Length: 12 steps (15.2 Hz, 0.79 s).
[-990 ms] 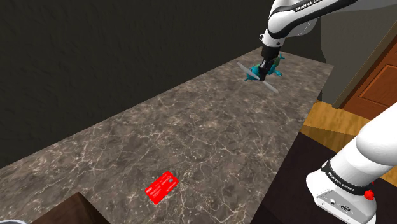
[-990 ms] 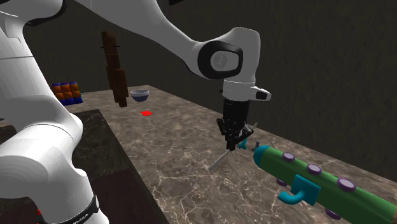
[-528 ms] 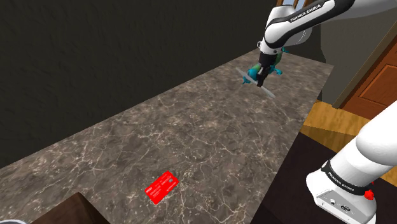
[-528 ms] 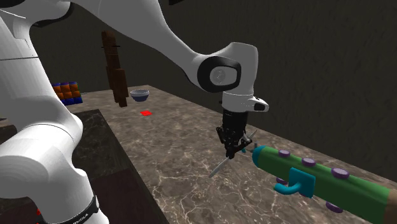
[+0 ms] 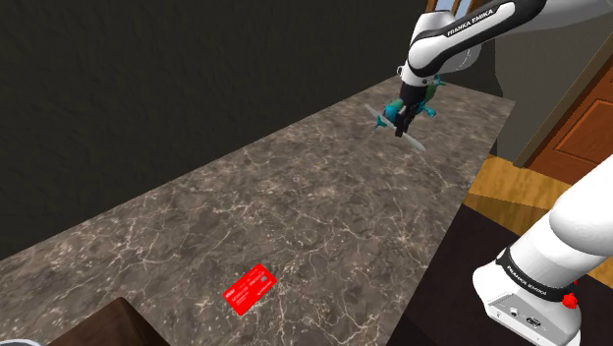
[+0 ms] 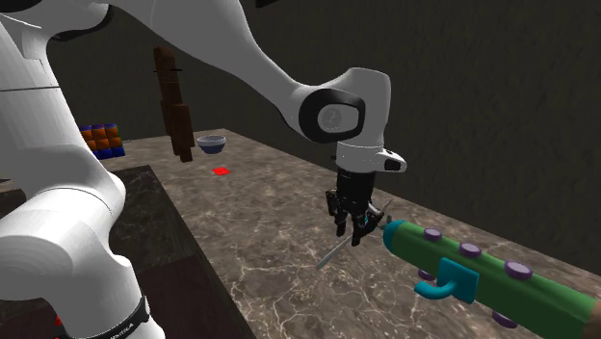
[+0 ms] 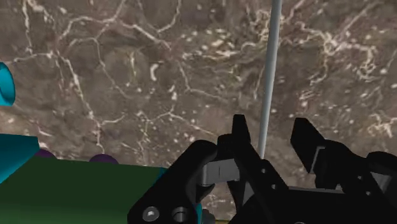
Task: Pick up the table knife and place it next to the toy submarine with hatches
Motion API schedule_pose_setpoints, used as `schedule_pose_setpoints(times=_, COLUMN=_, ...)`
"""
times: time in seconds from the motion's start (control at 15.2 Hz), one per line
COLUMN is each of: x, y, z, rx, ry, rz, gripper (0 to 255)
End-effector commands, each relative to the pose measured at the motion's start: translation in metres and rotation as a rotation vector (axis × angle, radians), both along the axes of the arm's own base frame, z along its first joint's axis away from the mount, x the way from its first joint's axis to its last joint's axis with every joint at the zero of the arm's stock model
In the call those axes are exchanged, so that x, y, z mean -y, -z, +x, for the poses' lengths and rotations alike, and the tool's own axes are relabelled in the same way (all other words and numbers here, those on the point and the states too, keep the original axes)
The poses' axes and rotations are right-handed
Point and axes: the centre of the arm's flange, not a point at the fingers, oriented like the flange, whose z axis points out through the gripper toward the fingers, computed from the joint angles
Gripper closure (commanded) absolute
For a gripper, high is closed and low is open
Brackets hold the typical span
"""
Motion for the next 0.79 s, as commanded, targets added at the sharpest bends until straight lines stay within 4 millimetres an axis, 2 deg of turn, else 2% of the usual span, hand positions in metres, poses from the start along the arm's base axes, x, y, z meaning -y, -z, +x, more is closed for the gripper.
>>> schedule_pose_setpoints(times=0.0, x=0.0, y=0.001, z=0.0, rx=-0.003, ry=0.0, rz=0.001, gripper=0)
schedule_pose_setpoints(times=0.26, x=0.0, y=0.001, z=0.0, rx=-0.003, ry=0.0, rz=0.001, gripper=0)
schedule_pose_setpoints(times=0.53, x=0.0, y=-0.049, z=0.002, rx=-0.003, ry=0.0, rz=0.001, gripper=0)
schedule_pose_setpoints(times=0.73, x=0.0, y=-0.049, z=0.002, rx=-0.003, ry=0.0, rz=0.001, gripper=0)
